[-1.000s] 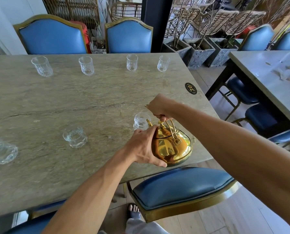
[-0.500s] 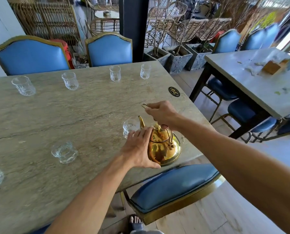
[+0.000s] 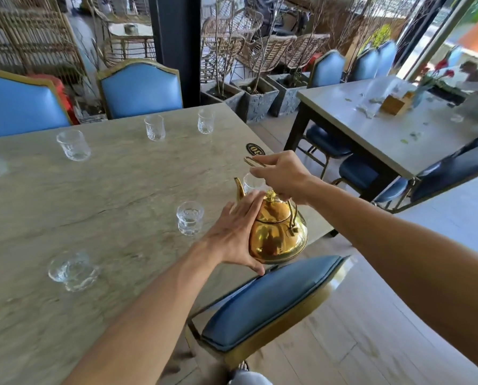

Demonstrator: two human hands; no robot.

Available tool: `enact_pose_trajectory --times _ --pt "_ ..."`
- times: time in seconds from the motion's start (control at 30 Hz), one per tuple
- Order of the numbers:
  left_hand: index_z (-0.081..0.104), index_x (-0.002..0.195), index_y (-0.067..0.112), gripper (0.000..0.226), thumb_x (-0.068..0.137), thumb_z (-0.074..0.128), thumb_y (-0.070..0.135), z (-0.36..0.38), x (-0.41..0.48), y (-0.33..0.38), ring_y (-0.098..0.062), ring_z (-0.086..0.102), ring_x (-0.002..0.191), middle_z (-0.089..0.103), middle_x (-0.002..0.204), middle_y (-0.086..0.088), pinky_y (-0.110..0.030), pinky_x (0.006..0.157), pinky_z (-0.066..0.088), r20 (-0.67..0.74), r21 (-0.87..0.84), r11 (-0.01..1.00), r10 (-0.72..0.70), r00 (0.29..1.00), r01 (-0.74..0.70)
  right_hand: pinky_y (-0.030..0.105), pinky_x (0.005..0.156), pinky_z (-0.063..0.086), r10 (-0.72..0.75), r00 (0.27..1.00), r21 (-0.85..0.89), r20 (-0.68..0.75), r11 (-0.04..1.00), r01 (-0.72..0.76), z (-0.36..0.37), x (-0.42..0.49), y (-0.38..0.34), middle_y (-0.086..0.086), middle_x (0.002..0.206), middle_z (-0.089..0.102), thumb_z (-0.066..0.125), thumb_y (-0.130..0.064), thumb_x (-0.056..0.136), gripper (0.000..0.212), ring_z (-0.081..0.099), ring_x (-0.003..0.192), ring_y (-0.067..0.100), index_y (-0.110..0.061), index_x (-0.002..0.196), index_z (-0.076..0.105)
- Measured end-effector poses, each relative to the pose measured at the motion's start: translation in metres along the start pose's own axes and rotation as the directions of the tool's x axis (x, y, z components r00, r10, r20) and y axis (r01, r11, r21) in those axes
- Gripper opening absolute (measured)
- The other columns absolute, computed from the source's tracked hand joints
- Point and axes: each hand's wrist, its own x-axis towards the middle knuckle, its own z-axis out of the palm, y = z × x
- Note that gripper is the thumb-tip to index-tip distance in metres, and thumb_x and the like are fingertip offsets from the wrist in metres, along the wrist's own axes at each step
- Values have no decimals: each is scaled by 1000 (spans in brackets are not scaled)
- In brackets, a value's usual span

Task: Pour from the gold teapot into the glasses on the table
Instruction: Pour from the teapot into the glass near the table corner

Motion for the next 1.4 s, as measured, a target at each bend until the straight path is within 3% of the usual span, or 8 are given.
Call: enact_pose_trajectory --times 0.1,0.33,0.47,0.6,0.8,0.93,1.17,1.4 --pt "-41 148 30 170 48 88 76 -1 17 7 -23 -12 158 -23 169 -2 -53 129 3 9 -10 1000 16 1000 -16 25 37 37 1 1000 12 3 1000 -1 -16 6 4 -2 56 47 67 -23 95 43 34 38 11 -20 137 60" --pt "-18 158 25 164 45 92 72 12 61 18 -26 5 159 -5 171 -4 -53 127 19 -34 -137 990 -23 999 19 23 35 35 -8 998 -35 61 999 11 -47 45 26 0 55 49 66 -22 95 40 34 36 11 -17 135 62" --pt "-2 160 15 156 48 98 60 22 83 34 -25 18 154 10 168 -7 -36 127 17 -88 -211 975 -84 993 64 22 37 37 -27 994 -97 110 995 38 -58 72 40 -5 47 45 66 -25 93 42 37 35 10 -21 134 62" --pt "4 158 17 151 48 100 54 30 106 44 -23 24 151 17 165 -7 -31 124 19 -114 -289 950 -155 981 116 23 38 36 -25 984 -128 177 991 48 -69 101 49 -11 37 44 66 -25 93 42 38 33 10 -22 134 62" --pt "4 157 19 149 49 101 51 43 130 50 -20 30 145 22 162 -5 -23 117 19 -87 -360 916 -224 971 179 24 38 30 11 968 -154 251 988 29 -78 127 60 1 57 44 63 -17 95 42 35 41 15 -17 136 59" --pt "12 155 22 146 44 101 54 50 142 48 -19 42 136 33 153 -3 -41 119 39 -75 -420 887 -246 966 193 21 37 26 57 958 -203 283 979 2 -77 147 66 5 64 40 57 -8 92 42 32 41 14 -1 134 59" --pt "10 157 20 146 48 103 45 56 153 45 -11 41 130 36 152 -3 -25 114 36 -60 -479 849 -285 957 223 20 34 32 103 935 -342 338 940 21 -74 164 62 8 62 47 52 -8 96 38 40 37 15 0 132 60" --pt "9 158 19 146 48 104 42 55 161 41 -11 41 129 37 151 -3 -22 113 35 -64 -524 822 -302 951 225 17 33 30 138 928 -391 345 920 8 -64 183 58 8 59 44 55 -12 96 13 36 34 15 -2 94 64"
